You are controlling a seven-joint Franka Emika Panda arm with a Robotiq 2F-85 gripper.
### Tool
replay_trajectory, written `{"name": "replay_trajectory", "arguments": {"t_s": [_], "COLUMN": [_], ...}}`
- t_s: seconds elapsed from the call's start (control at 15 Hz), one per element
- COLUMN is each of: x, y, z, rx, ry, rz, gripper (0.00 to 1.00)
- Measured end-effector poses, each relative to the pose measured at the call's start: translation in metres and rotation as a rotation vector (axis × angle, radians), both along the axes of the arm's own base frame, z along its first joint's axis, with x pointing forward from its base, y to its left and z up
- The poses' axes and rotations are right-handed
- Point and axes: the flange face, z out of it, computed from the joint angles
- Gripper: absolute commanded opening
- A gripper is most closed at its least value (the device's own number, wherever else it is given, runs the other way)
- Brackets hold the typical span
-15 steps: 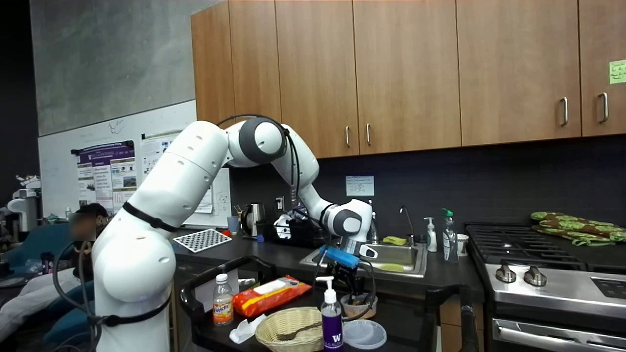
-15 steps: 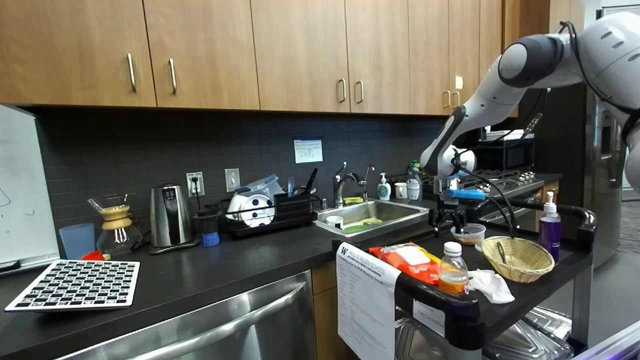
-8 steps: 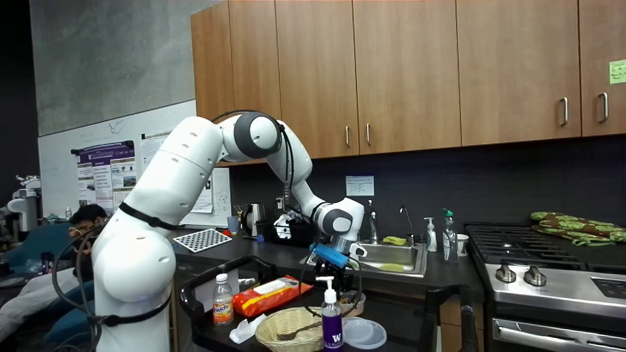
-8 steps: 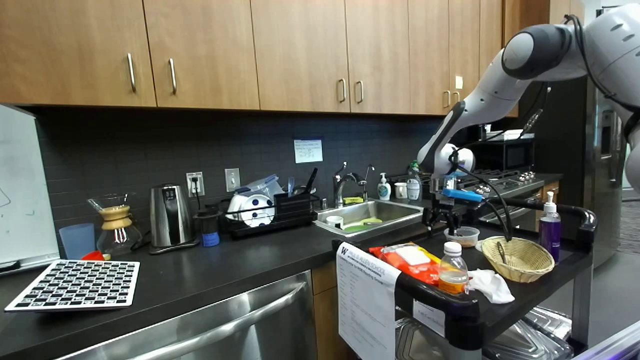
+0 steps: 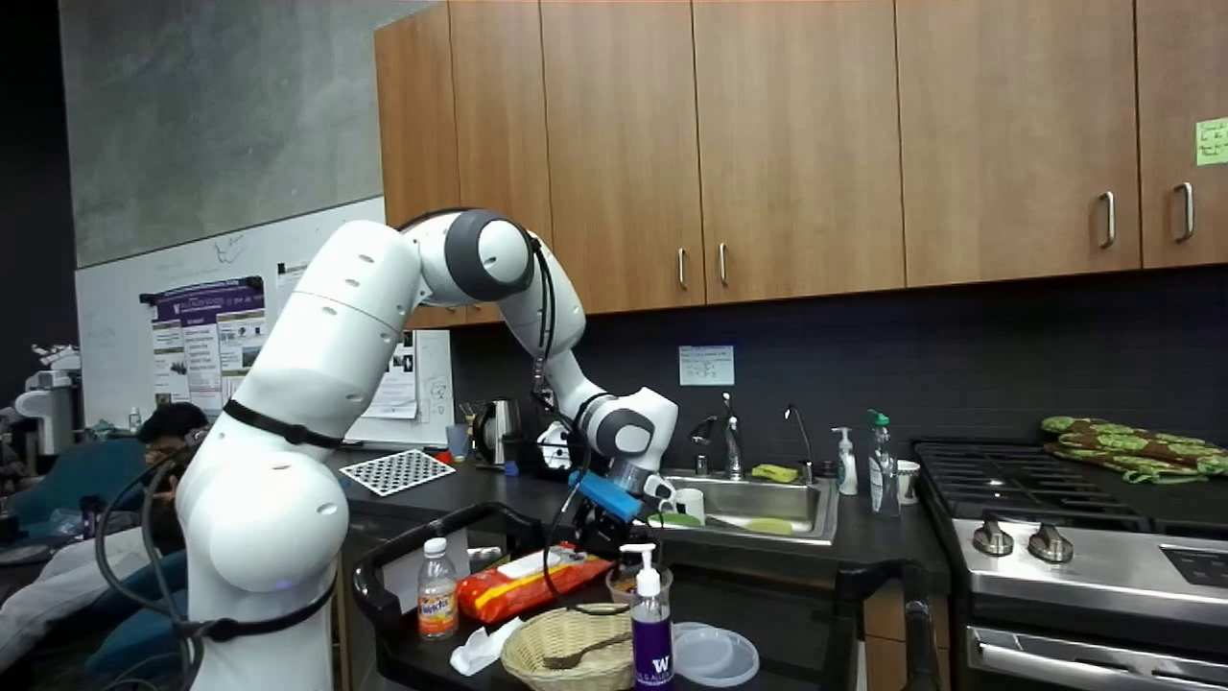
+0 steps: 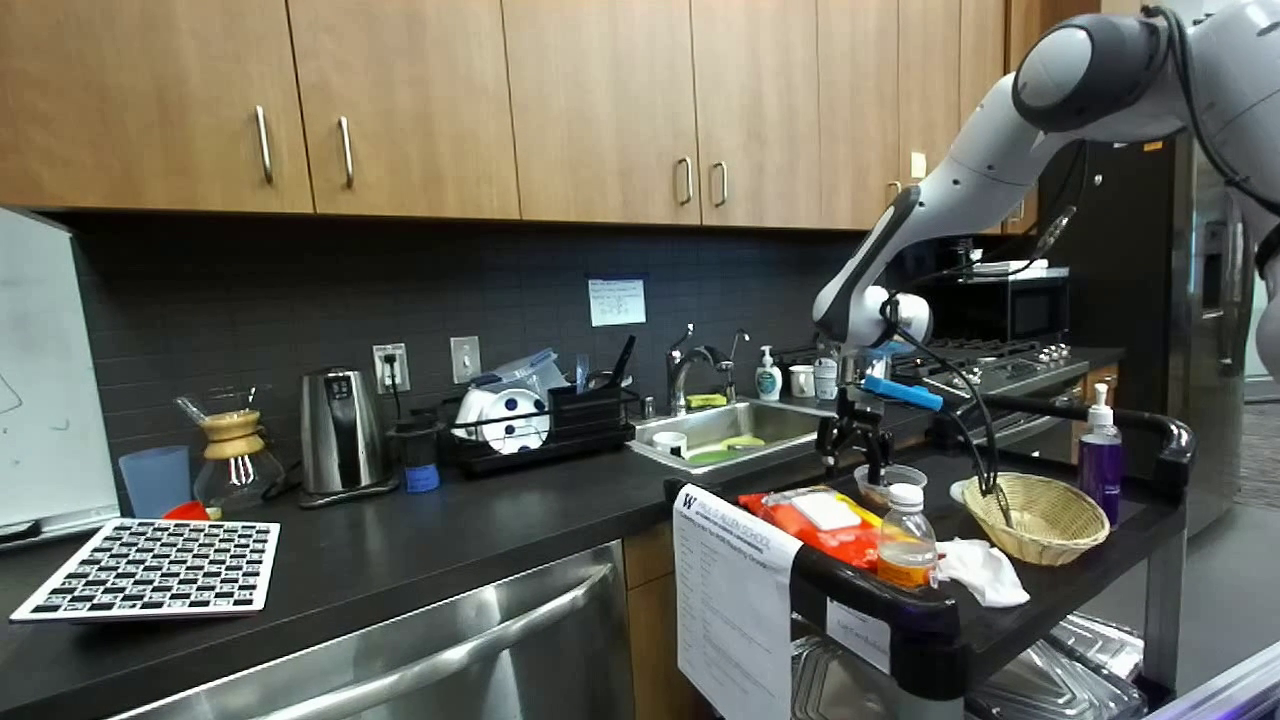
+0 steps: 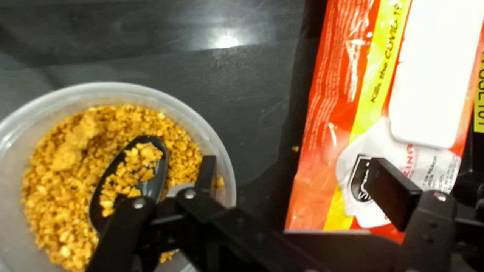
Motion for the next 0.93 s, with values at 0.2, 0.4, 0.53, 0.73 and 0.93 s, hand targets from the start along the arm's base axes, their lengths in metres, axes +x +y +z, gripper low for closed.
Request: {"name": "replay_trajectory", "arguments": {"t_s": [0.2,0.4,0.53,0.73,0.93], "x": [-0.025,-0.055,-0.076,-0.105,-0.124], "y": [0.013,0.013,0.013,0.013,0.015], "z": [-0.013,-0.022,-0.024,-0.023,-0.016], "rx": [0.021,0.033,0.039,0.039,0.036], "ry": [0.038,0.066,0.077,0.087,0.075], "rz": [0.009,0.001,-0.003,0.0,0.022], "gripper": [1.0,1.0,1.0,1.0,1.0]}}
